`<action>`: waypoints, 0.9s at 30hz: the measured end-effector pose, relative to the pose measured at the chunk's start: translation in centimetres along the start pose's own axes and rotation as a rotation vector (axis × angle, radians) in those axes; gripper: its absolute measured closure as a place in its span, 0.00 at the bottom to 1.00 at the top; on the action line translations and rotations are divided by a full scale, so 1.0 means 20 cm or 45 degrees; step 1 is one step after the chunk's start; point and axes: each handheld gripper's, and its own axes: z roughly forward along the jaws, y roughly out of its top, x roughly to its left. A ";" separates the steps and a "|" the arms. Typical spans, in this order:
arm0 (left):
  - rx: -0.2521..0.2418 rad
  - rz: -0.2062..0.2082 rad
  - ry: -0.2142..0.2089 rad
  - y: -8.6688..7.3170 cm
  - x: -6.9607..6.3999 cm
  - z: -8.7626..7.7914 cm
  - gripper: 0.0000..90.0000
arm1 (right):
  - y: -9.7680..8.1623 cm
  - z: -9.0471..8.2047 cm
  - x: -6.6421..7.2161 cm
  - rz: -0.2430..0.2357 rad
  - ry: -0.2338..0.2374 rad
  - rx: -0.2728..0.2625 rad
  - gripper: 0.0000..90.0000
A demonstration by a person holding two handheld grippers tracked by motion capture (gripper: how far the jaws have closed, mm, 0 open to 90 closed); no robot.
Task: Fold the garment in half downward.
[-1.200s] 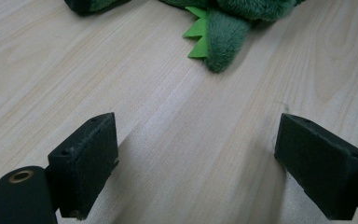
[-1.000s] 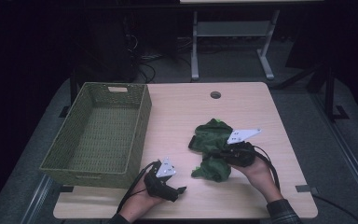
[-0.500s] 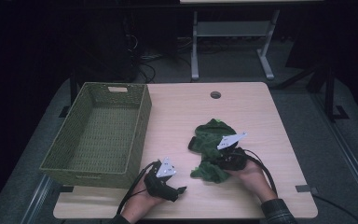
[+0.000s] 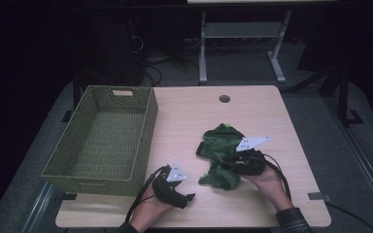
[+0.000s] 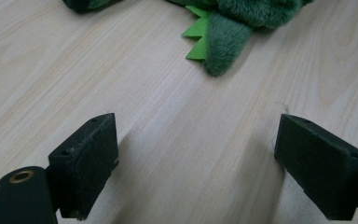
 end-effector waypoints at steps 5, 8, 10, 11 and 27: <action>-0.017 -0.016 -0.050 0.05 0.03 0.01 0.15 | 0.02 -0.04 -0.01 0.010 -0.034 0.012 0.67; -0.032 -0.008 -0.044 0.09 0.06 0.00 0.15 | 0.04 -0.06 -0.03 0.013 -0.043 0.020 0.65; -0.056 -0.010 -0.046 0.12 0.08 0.00 0.15 | 0.04 -0.07 -0.05 0.023 -0.046 -0.001 0.64; -0.066 -0.013 -0.047 0.14 0.09 0.00 0.15 | 0.04 -0.08 -0.06 0.032 -0.041 -0.006 0.63; -0.130 -0.005 -0.059 0.43 0.27 0.03 0.17 | 0.13 -0.14 -0.21 0.093 -0.102 -0.014 0.59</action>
